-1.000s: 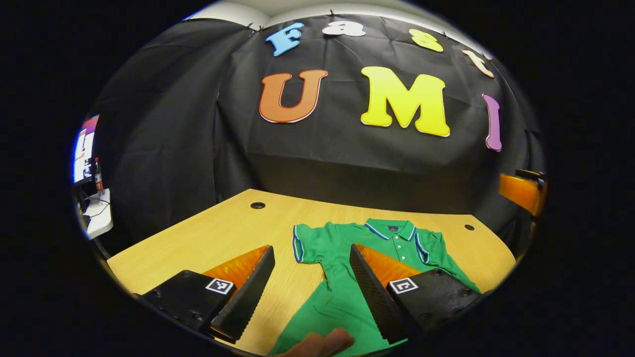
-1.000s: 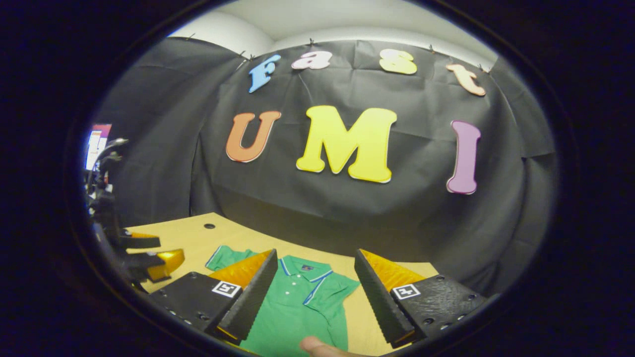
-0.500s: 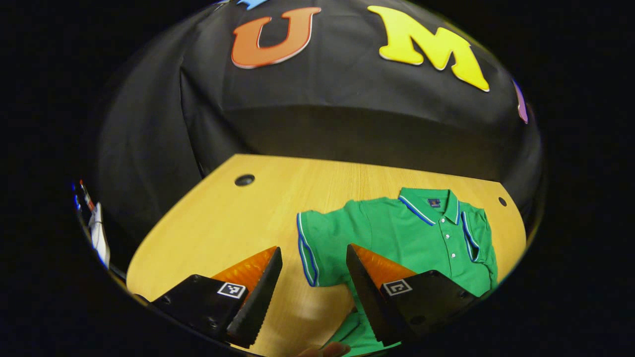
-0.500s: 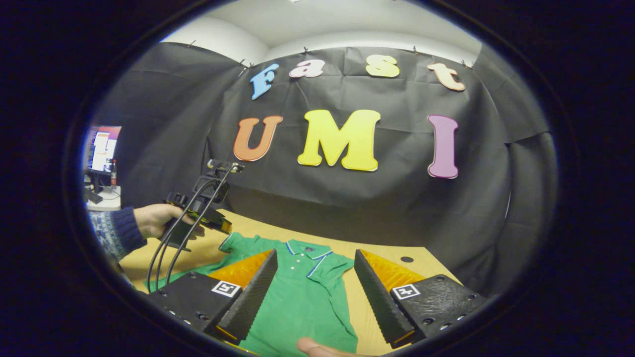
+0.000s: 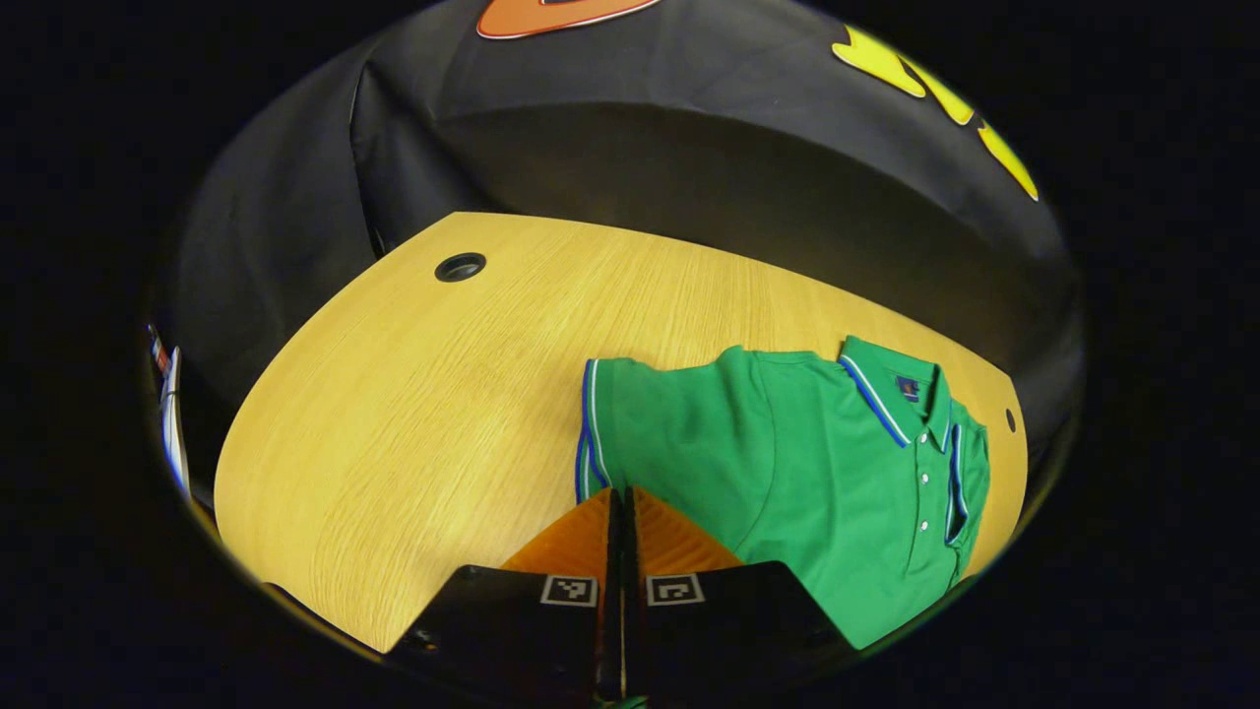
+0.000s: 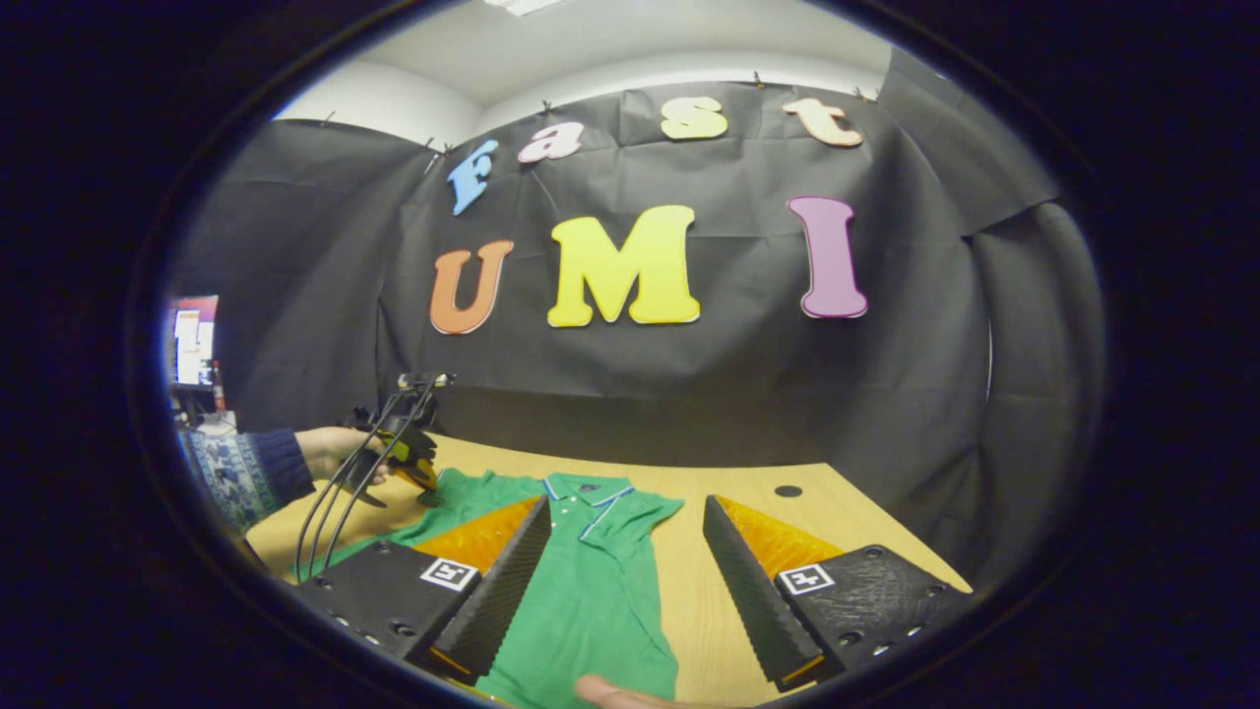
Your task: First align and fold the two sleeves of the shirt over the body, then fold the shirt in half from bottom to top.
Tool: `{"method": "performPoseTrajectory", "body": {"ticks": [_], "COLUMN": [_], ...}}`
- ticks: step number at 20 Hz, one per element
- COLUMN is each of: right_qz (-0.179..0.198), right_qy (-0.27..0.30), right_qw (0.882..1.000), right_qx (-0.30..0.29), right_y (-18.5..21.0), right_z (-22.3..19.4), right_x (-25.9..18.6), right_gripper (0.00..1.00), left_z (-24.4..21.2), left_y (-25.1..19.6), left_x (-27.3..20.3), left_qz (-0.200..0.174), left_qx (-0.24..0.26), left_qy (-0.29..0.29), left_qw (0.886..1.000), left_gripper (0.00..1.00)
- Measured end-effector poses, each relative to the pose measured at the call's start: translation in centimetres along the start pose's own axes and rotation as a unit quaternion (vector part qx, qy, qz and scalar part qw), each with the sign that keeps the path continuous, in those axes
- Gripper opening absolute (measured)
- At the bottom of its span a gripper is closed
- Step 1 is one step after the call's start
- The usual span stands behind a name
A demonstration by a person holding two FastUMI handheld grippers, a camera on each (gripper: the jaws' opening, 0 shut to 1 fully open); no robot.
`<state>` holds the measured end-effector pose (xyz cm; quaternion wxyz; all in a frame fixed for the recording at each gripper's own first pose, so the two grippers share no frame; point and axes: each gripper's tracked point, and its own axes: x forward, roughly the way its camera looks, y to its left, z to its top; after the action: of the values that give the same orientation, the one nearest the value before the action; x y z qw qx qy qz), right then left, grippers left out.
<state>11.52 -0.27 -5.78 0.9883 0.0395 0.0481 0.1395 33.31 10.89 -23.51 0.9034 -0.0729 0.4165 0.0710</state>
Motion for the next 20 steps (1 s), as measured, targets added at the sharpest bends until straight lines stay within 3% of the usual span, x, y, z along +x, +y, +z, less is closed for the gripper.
{"method": "performPoseTrajectory", "body": {"ticks": [1, 6, 13, 15, 17, 19, 20], "right_qz": [-0.004, -0.004, -0.002, -0.004, -0.009, -0.003, 0.000], "right_qy": [-0.001, -0.007, 0.003, 0.007, 0.006, 0.010, 0.012], "right_qw": [1.000, 1.000, 1.000, 1.000, 1.000, 1.000, 1.000], "right_qx": [0.002, 0.017, 0.021, 0.014, 0.007, 0.010, 0.012], "right_y": [-0.4, -1.1, -1.2, -1.5, -1.8, -1.4, -1.2], "right_z": [0.1, 0.3, -0.4, -0.7, -0.8, -1.1, -1.2], "right_x": [0.0, -0.1, 0.2, 0.3, 0.4, 0.5, 0.6], "right_gripper": [0.97, 0.95, 0.96, 0.95, 0.95, 0.94, 0.94], "left_z": [0.1, 0.9, 1.9, 1.9, 1.8, 1.0, 0.2], "left_y": [0.0, -1.8, -6.7, -6.4, -4.1, -2.5, -1.9], "left_x": [0.1, -1.6, -4.6, -4.3, -3.5, -2.2, -1.8], "left_qz": [0.002, -0.014, -0.042, -0.023, 0.014, 0.025, 0.031], "left_qx": [-0.001, -0.007, 0.047, 0.077, 0.071, 0.057, 0.054], "left_qy": [-0.002, -0.014, -0.028, -0.028, -0.021, -0.008, 0.006], "left_qw": [1.000, 1.000, 0.998, 0.996, 0.997, 0.998, 0.998], "left_gripper": [0.03, 0.02, 0.03, 0.03, 0.04, 0.72, 0.85]}}
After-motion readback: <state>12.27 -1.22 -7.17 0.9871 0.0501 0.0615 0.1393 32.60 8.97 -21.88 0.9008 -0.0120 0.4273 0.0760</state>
